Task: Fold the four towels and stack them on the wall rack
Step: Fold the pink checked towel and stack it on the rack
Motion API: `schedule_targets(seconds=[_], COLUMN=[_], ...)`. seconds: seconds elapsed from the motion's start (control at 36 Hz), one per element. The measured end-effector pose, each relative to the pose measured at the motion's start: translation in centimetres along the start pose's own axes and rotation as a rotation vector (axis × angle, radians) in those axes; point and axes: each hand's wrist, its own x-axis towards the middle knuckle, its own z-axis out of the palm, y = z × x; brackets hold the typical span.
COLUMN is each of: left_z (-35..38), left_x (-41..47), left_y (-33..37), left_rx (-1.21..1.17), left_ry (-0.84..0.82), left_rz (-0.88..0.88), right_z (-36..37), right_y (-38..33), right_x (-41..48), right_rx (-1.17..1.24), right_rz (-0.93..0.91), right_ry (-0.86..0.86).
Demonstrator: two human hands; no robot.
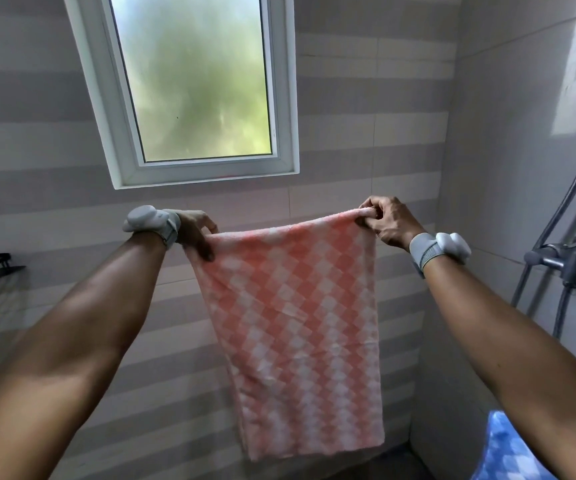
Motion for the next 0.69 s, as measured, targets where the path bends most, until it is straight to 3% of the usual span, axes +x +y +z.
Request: schedule_targets(seconds=[0.17, 0.5, 0.69], left_z=[0.0, -0.2, 0.3], left_x=[0.1, 0.4, 0.6], left_y=[0.1, 0.4, -1.2], left_rx=[-0.023, -0.106, -0.371], left_ry=[-0.041, -0.160, -0.105], left_rz=[-0.043, -0.117, -0.084], right_z=[-0.1, -0.1, -0.6], right_y=[0.9, 1.7, 2.1], right_x=[-0.1, -0.1, -0.3], right_rx=[0.071, 0.090, 0.203], right_rz=[0.006, 0.022, 0.046], right_ry=[0.023, -0.113, -0.152])
